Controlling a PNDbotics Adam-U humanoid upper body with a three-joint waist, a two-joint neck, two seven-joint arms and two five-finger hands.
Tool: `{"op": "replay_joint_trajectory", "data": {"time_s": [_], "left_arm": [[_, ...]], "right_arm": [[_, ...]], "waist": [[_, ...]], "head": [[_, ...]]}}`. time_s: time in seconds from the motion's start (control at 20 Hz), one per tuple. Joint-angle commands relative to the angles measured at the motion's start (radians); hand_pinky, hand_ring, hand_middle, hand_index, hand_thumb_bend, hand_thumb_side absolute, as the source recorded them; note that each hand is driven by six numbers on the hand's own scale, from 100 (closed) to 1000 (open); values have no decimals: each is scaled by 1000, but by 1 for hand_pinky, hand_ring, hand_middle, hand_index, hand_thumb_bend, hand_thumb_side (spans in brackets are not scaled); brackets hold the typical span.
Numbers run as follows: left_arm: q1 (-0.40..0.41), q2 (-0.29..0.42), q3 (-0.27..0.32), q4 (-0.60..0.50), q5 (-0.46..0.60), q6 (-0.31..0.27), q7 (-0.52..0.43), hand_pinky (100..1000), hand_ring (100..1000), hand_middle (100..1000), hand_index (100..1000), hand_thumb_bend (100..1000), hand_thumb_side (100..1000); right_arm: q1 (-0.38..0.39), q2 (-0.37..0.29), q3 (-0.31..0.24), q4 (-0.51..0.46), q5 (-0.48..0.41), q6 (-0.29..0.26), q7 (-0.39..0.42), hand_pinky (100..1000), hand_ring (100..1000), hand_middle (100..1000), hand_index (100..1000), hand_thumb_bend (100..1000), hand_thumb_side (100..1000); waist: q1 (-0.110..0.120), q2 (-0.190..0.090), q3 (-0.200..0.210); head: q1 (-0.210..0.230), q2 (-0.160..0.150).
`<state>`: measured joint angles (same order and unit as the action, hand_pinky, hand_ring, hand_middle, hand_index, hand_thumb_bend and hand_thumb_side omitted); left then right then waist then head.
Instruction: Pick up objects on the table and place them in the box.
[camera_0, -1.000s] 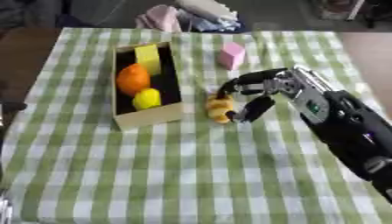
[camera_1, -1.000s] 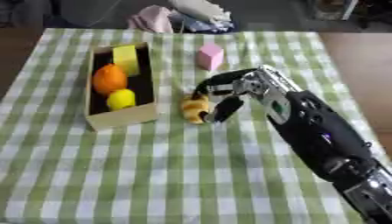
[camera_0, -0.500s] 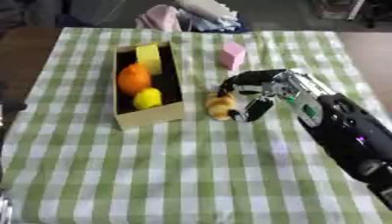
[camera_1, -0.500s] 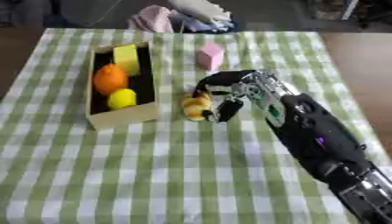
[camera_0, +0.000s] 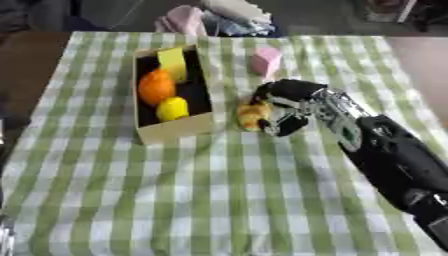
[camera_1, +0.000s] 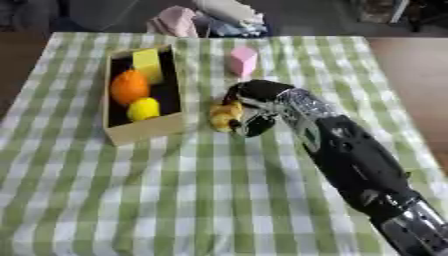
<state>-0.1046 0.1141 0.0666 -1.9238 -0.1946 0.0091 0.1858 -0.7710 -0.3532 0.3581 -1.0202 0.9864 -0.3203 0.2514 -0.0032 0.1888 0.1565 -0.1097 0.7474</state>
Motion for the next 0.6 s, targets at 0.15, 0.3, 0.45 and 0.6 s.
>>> {"op": "replay_joint_trajectory", "data": {"time_s": [0.15,0.3,0.45,0.6], "left_arm": [[-7,7,7,-16,-8,2,1,726,553,710,837,300,789],[-7,8,8,-17,-9,3,2,726,552,710,836,303,788],[-8,8,8,-17,-10,3,3,726,552,710,836,305,787],[-8,9,8,-17,-9,4,4,725,552,710,836,306,786]], "right_arm": [[7,-13,-11,31,64,10,-152,779,689,609,259,100,251],[5,-15,-14,14,80,15,-232,766,626,563,211,100,243],[0,-18,-19,-13,87,27,-289,757,585,523,184,100,234],[-7,-22,-24,-47,89,42,-331,743,545,487,167,100,213]], "waist": [[14,-5,-1],[14,-6,-1],[14,-6,-1],[14,-8,-1]], "head": [[-2,0],[-2,0],[-2,-1],[-1,-2]]}}
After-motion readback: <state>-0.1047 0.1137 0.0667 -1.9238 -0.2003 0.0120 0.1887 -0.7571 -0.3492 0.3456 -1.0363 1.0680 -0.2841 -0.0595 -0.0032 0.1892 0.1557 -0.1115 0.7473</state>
